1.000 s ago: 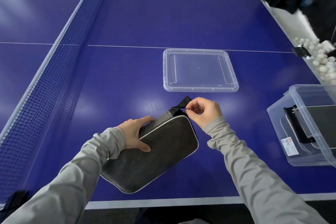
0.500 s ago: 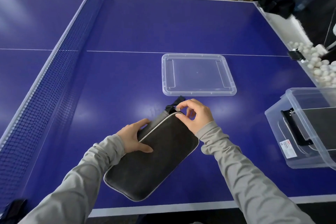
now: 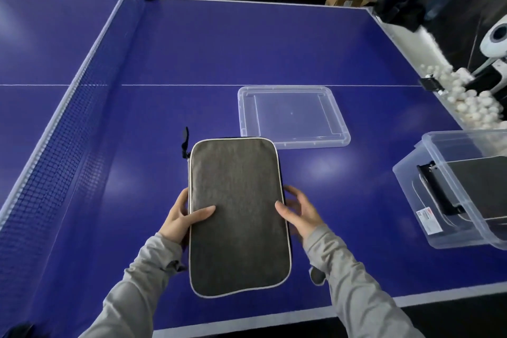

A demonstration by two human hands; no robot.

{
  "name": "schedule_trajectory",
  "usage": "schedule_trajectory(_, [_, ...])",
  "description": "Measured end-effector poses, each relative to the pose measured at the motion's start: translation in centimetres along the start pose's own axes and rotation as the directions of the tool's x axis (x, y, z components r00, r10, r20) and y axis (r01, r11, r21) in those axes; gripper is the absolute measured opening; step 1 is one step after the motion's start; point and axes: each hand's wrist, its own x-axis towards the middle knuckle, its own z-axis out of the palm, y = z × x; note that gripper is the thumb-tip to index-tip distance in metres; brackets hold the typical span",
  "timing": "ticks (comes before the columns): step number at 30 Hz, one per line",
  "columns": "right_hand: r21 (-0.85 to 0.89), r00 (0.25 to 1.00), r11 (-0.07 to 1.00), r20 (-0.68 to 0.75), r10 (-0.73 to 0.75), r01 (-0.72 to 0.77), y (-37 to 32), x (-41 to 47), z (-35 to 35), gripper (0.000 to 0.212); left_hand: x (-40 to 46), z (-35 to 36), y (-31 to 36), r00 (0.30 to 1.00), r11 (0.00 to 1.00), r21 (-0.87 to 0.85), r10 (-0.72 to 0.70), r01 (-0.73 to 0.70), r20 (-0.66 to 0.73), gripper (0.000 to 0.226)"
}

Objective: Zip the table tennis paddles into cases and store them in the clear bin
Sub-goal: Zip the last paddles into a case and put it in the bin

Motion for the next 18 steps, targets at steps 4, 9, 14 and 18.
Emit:
schedule_trajectory(4, [0.032,0.998,0.998,-0.033,-0.060,0.061,-0.3,-0.7,-0.4,0.041,0.7,1.4,-0.7,0.998,0.996,-0.081,-0.040,0.043,0.041,0.056])
schedule_trajectory(9, [0.050,0.988,0.995,-0.135,-0.078,0.086,-0.7,-2.0,-3.5,0.041,1.8,4.3,-1.1,0.982,0.992,0.001,-0.123,0.124,0.146,0.066])
schedule_trajectory(14, [0.043,0.984,0.996,-0.164,-0.074,0.083,-1.2,-4.1,-9.3,0.036,2.5,7.4,-1.1,0.939,0.971,0.115,-0.235,0.212,0.252,0.026])
schedule_trajectory(18, [-0.038,0.985,0.993,-0.131,-0.113,0.109,-2.0,-6.0,-15.0,0.038,3.2,10.3,-0.1,0.930,0.954,0.232,-0.252,0.192,0.269,0.034])
